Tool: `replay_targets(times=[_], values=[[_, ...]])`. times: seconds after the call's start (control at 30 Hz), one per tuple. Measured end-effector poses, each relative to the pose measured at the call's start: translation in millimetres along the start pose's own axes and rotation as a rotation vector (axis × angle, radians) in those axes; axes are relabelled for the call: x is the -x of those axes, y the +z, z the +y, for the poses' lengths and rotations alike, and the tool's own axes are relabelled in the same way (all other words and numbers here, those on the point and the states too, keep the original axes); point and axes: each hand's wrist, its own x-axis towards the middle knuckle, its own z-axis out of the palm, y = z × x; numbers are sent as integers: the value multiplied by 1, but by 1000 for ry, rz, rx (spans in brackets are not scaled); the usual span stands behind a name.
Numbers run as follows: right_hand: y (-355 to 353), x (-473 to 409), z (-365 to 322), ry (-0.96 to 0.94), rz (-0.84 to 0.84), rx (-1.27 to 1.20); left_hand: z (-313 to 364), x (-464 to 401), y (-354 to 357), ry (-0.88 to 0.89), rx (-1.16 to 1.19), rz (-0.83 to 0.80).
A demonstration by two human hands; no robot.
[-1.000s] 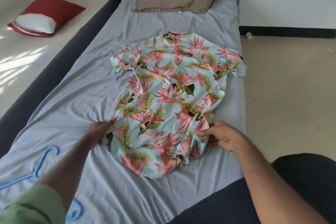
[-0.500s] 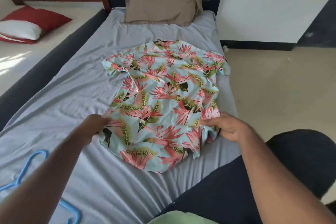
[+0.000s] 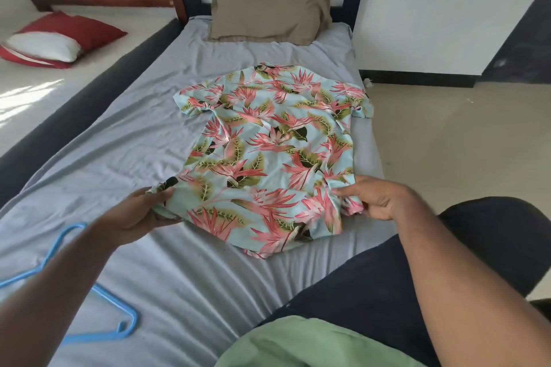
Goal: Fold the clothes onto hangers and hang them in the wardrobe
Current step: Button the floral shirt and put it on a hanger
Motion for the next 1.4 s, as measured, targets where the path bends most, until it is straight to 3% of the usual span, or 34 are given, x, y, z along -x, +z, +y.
replay_targets(times=[0.13,0.23,0.27,0.37,0.43,0.5,0.57,0.63,0.7,0.73,0.8,0.9,1.0,1.1,1.17,1.2,1.27,1.33,1.4], values=[[-7,15,-5,-14,-47,-151,13,4,-15,-52,127,118],[-19,12,3,81,109,-48,13,9,-20,-178,39,223],[-21,10,9,154,169,115,9,11,-20,-212,-123,246],[-23,1,22,308,325,860,4,24,-12,-204,-972,407],[-23,-4,21,253,476,1122,4,27,-8,-108,-1405,548],[-12,-1,12,60,621,1212,2,26,1,128,-1555,623],[7,-3,5,-264,585,1221,-10,23,18,517,-1525,468],[34,-5,4,-491,355,1176,-25,24,44,809,-1575,100],[64,-10,10,-523,87,1249,-40,16,60,789,-1697,-228],[79,-13,13,-510,-6,1284,-45,7,63,751,-1739,-286],[104,-18,17,-564,-88,1324,-44,-6,69,704,-1649,-302],[127,-24,24,-750,-101,1329,-25,-18,79,536,-1274,-232],[137,-23,30,-843,-119,1456,-10,-30,87,452,-1239,-122],[138,-19,31,-845,-75,1610,-12,-36,92,567,-1342,171],[137,-17,30,-738,-79,1676,-26,-29,93,842,-1454,356],[136,-16,30,-689,-80,1706,-33,-23,94,984,-1466,309],[137,-15,32,-660,-64,1731,-45,-5,86,1156,-1514,10],[138,-15,34,-673,-57,1678,-55,9,65,1089,-1601,-185],[139,-17,34,-660,-70,1612,-55,16,41,900,-1623,-200]])
